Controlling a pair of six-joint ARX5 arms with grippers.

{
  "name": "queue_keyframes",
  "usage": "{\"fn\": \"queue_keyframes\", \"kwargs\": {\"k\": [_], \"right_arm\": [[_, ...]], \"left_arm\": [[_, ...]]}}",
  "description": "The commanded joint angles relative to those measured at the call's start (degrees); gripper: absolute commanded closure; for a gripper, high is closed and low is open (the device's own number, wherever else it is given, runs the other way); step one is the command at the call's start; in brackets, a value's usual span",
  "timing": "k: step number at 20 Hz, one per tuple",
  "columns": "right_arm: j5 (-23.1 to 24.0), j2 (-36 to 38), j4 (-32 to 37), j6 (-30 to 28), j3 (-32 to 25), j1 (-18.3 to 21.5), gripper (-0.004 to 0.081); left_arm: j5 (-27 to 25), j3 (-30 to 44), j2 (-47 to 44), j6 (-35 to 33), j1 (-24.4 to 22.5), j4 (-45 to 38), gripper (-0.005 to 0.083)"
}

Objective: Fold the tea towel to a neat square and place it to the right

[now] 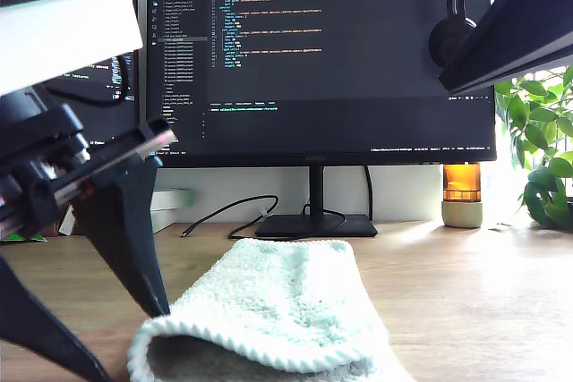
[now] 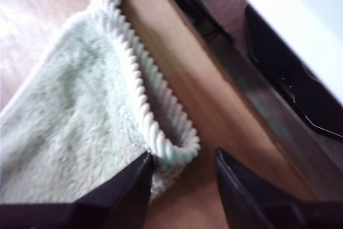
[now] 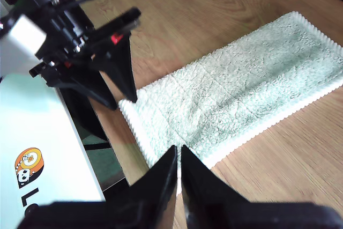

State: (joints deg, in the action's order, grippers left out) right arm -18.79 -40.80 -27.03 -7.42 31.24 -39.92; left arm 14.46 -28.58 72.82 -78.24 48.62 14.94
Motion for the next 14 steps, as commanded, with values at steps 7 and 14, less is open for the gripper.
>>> {"fn": "queue_keyframes", "kwargs": {"k": [7,14], "right_arm": [[-0.2,-0.3,0.6,0.2,-1.2,-0.2,0.0783],[-0.2,-0.3,0.6,3.0,-1.2,-0.4,0.0782]], "left_arm": [[0.4,0.9,6.5,-4.3,-0.1,-3.2,0.0527],[-0.5,0.9,9.2,-4.7,-0.1,-4.3,0.0736]]}}
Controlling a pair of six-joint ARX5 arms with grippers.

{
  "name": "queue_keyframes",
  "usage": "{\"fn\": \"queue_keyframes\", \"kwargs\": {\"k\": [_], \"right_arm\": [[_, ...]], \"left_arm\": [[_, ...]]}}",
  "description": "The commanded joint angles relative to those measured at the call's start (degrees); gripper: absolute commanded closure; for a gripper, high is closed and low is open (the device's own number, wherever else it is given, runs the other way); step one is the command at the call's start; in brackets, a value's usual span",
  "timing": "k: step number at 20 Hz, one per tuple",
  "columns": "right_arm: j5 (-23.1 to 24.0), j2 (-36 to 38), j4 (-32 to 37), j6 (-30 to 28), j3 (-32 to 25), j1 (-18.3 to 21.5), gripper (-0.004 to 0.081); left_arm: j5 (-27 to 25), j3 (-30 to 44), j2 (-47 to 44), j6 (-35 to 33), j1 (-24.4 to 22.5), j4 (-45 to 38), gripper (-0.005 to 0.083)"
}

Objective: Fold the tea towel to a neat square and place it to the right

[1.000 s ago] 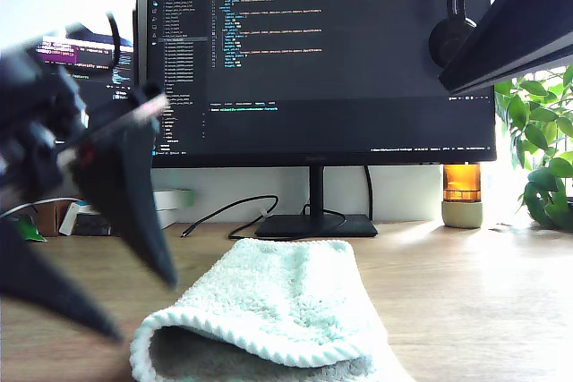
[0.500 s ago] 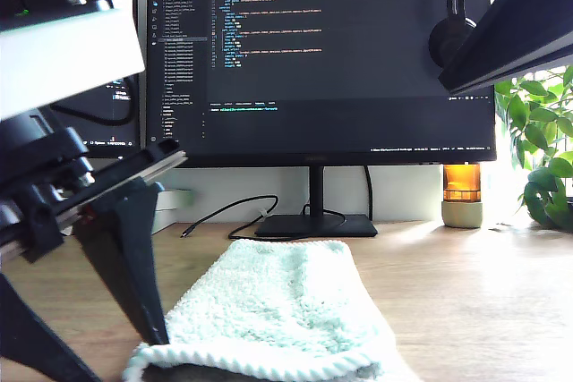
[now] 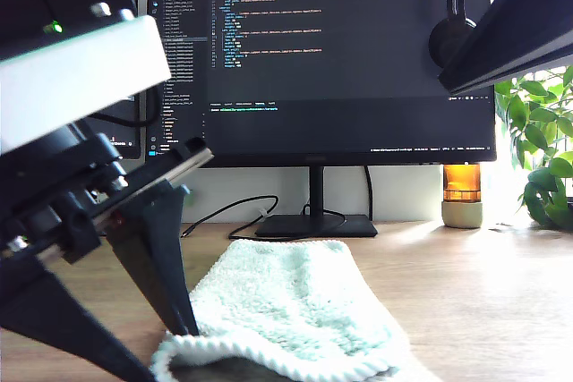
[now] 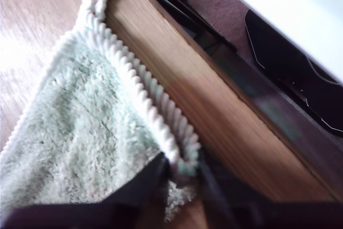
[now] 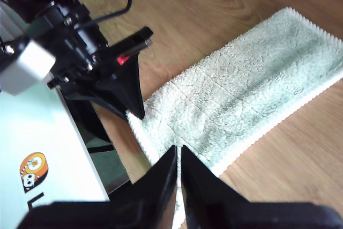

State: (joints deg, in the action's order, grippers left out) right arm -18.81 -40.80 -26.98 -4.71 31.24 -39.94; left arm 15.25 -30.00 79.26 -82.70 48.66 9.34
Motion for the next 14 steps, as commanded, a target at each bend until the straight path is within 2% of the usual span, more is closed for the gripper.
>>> {"fn": "queue_keyframes", "kwargs": {"k": [1,3,6,8,10,14], "right_arm": [[-0.3,-0.3,0.6,0.2,-1.2,-0.9,0.0774],[-0.3,-0.3,0.1,0.2,-1.2,-2.7,0.0714],[-0.3,-1.4,0.0,-0.2,-1.2,-7.6,0.055],[-0.3,-3.2,0.6,-2.4,-1.2,-12.0,0.0529],[0.1,-5.9,1.6,-6.5,-1.2,-16.1,0.0485],[5.4,-13.2,6.4,-11.6,-1.2,-22.2,0.0376]], "left_arm": [[-2.2,2.3,2.8,-0.2,-0.1,1.4,0.0777],[-4.2,2.3,2.7,0.0,-0.1,1.4,0.0797],[-4.8,1.8,1.0,0.5,0.0,3.5,0.0797],[-4.7,0.9,-0.8,2.9,0.9,6.8,0.0797],[-3.3,-0.6,-2.3,5.3,1.5,10.8,0.0797],[1.7,-5.0,-2.9,10.9,2.2,15.6,0.0797]]}}
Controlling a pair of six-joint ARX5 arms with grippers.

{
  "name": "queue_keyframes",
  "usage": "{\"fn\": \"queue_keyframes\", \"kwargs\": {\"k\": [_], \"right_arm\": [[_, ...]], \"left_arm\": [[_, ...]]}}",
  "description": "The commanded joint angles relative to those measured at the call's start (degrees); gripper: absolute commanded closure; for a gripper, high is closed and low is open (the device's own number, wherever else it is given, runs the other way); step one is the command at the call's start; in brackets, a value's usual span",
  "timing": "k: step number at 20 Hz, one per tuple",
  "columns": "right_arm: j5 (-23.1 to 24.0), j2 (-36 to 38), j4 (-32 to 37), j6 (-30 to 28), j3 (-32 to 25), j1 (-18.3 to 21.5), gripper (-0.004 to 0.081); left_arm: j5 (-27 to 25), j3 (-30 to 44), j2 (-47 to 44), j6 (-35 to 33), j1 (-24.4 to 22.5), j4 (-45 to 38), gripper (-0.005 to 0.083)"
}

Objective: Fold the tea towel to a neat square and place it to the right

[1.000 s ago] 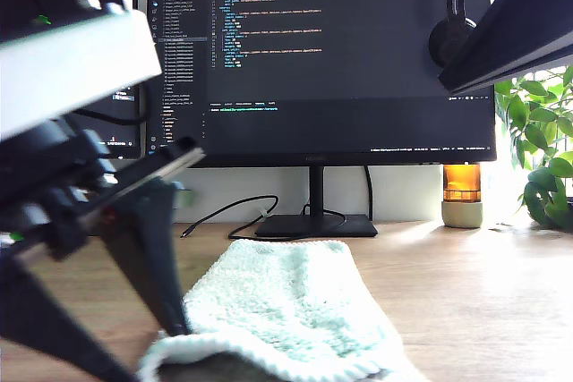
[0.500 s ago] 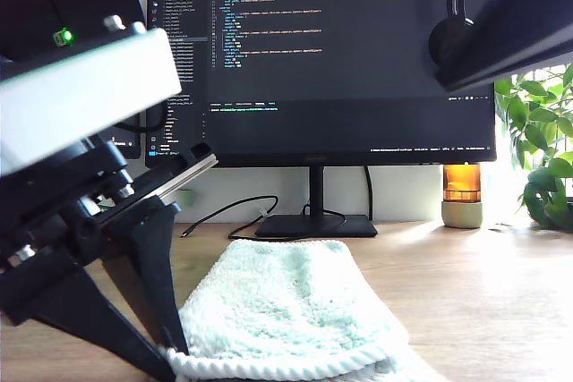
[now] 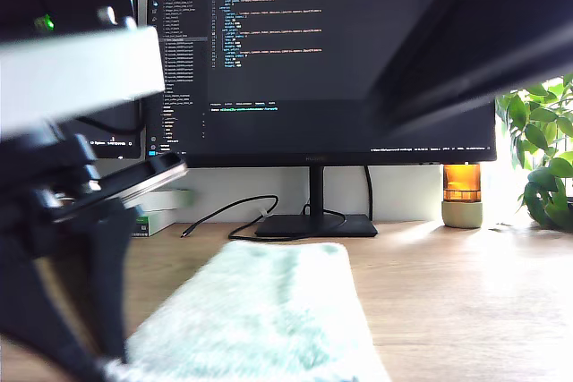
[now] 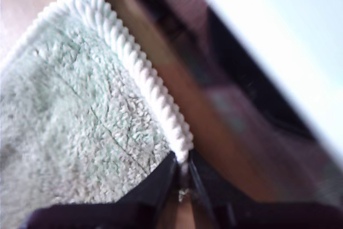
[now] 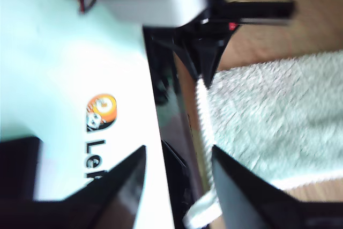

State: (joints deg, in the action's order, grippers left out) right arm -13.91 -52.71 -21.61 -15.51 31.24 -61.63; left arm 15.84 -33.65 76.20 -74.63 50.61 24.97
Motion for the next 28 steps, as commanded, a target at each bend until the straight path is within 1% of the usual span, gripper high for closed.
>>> {"fn": "queue_keyframes", "kwargs": {"k": [1,2,4,5,7,11,12,16,19,21,23,28], "right_arm": [[1.5,-3.4,2.1,-1.7,-1.2,-1.5,0.0376],[2.5,-5.4,2.9,-3.8,-1.2,-2.3,0.0376],[3.3,-9.2,4.0,-5.6,-1.2,-3.7,0.0376],[4.1,-10.8,4.6,-5.6,-1.2,-4.3,0.0376],[7.3,-13.2,5.8,-6.0,-1.2,-5.0,0.0376],[13.2,-16.0,9.4,-5.9,-1.2,-5.1,0.036],[14.0,-16.4,9.6,-5.7,-1.2,-5.1,0.0358],[14.4,-18.2,9.4,-5.7,-1.2,-5.1,0.0358],[17.9,-19.6,9.3,-5.7,-1.2,-4.9,0.0359],[18.3,-20.4,8.7,-5.7,-1.2,-5.0,0.036],[19.5,-21.9,8.1,-5.7,-1.2,-5.0,0.0391],[21.9,-23.3,7.6,-5.9,-1.2,-5.0,0.0594]], "left_arm": [[3.0,-2.2,0.2,4.1,0.3,-0.1,0.0797],[4.0,-3.1,0.2,5.6,0.3,0.1,0.0797],[4.6,-4.4,0.2,6.2,0.3,0.8,0.0797],[4.8,-4.9,0.2,6.7,0.3,0.7,0.0797],[5.4,-5.9,0.2,8.9,0.3,1.4,0.0797],[7.2,-8.3,0.2,10.3,0.3,3.2,0.0797],[7.3,-9.2,0.2,10.6,0.3,4.4,0.0797],[7.3,-12.7,0.2,10.8,0.1,7.0,0.0797],[7.3,-14.2,0.2,10.8,0.1,8.4,0.0797],[7.3,-14.9,0.2,11.0,0.1,8.7,0.0797],[7.3,-15.2,0.2,11.8,0.1,9.3,0.0797],[8.0,-15.2,0.2,11.9,0.1,10.2,0.0797]]}}
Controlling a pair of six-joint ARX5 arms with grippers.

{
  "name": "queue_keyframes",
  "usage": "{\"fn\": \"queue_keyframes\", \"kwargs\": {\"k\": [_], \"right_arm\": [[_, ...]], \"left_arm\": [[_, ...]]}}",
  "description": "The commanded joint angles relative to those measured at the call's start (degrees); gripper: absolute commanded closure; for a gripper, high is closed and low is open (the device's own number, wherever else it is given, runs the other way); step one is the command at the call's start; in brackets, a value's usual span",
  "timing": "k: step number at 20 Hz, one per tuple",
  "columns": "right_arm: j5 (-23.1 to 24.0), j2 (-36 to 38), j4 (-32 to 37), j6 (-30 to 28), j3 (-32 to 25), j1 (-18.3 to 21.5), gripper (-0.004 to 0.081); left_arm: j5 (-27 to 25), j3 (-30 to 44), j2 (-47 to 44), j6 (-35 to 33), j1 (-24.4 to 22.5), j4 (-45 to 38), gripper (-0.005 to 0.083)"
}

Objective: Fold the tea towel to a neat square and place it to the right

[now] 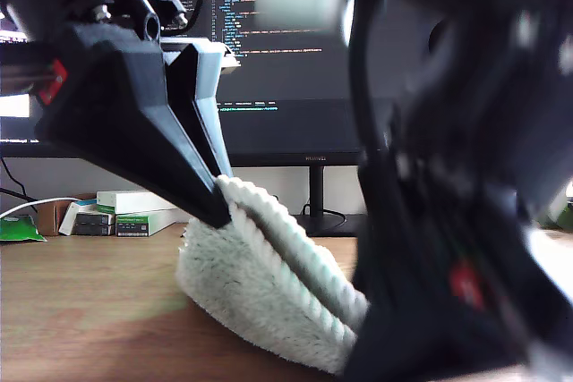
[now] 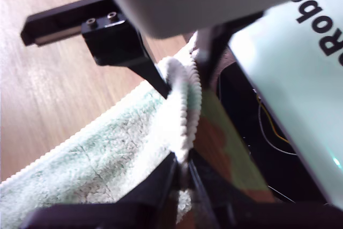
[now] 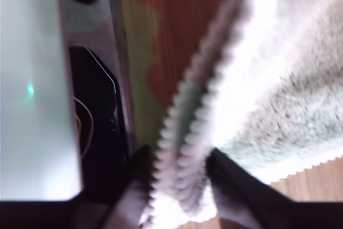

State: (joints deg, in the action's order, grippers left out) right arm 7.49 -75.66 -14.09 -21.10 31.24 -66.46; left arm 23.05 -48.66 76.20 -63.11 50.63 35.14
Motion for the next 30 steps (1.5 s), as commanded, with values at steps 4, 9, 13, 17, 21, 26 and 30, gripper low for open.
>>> {"fn": "queue_keyframes", "kwargs": {"k": [4,9,13,17,21,26,30], "right_arm": [[2.3,-0.3,0.1,-0.3,-1.1,-0.1,0.0761],[2.1,-0.3,-5.0,-0.3,2.1,-0.1,0.0782],[0.4,-0.3,-15.0,0.3,7.3,-0.1,0.0782],[-5.6,-0.3,-23.7,0.6,12.5,-0.1,0.0782],[-10.6,-0.3,-28.7,1.8,15.9,-0.1,0.0783],[-17.5,-0.3,-34.7,3.2,16.5,-0.1,0.0782],[-17.6,-0.3,-34.2,3.1,16.5,0.9,0.0783]], "left_arm": [[0.7,-0.2,0.2,0.3,0.1,0.5,0.0797],[-0.2,-0.2,0.2,0.3,0.0,2.2,0.0797],[0.0,-0.2,0.2,2.8,0.0,6.2,0.0797],[1.2,-0.2,0.2,6.8,0.9,10.6,0.0797],[3.8,-0.2,0.2,9.9,2.9,14.0,0.0797],[5.5,-0.2,0.2,15.2,5.1,17.9,0.0797],[4.5,-0.2,0.2,15.1,4.7,16.6,0.0797]]}}
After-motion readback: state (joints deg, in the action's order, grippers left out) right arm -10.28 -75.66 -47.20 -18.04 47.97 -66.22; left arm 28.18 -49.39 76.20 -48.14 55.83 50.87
